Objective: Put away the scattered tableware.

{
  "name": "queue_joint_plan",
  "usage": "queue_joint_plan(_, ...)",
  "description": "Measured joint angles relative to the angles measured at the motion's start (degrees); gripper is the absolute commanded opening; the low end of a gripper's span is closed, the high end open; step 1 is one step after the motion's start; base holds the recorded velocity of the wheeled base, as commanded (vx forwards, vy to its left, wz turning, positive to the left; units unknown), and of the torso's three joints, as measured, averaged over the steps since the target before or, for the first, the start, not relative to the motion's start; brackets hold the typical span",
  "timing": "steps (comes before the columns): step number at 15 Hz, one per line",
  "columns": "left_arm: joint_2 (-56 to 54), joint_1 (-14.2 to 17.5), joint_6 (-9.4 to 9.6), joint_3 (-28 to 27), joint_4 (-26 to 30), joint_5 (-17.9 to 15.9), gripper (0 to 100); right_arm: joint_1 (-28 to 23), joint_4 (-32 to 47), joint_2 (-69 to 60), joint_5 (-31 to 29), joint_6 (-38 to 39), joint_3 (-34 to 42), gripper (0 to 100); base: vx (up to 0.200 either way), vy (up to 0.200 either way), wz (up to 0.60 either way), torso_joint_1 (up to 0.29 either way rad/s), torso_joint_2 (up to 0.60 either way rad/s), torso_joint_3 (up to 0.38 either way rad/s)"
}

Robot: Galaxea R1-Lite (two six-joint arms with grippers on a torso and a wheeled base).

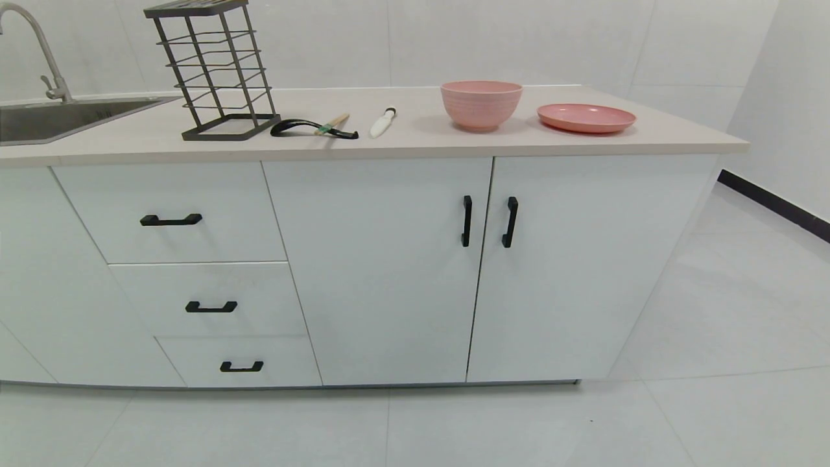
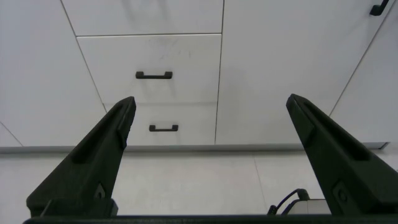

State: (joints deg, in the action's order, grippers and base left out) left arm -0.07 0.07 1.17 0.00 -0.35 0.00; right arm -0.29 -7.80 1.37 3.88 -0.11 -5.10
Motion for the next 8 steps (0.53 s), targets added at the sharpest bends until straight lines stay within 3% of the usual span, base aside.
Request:
queue_joint_plan(2,0.0,0.0,0.05,0.0,0.0,0.0,100,-0.1,5.5,3.1,4.2,-0.8,-5.0,0,0.000,0.000,0.00,0.000,0.00,0.000)
queue_joint_plan(8,0.0,-0.1,0.22,0.0,0.0,-0.1,100,1.6,5.7,17.5,11.6,-2.9,-8.6,0,0.000,0.000,0.00,0.000,0.00,0.000)
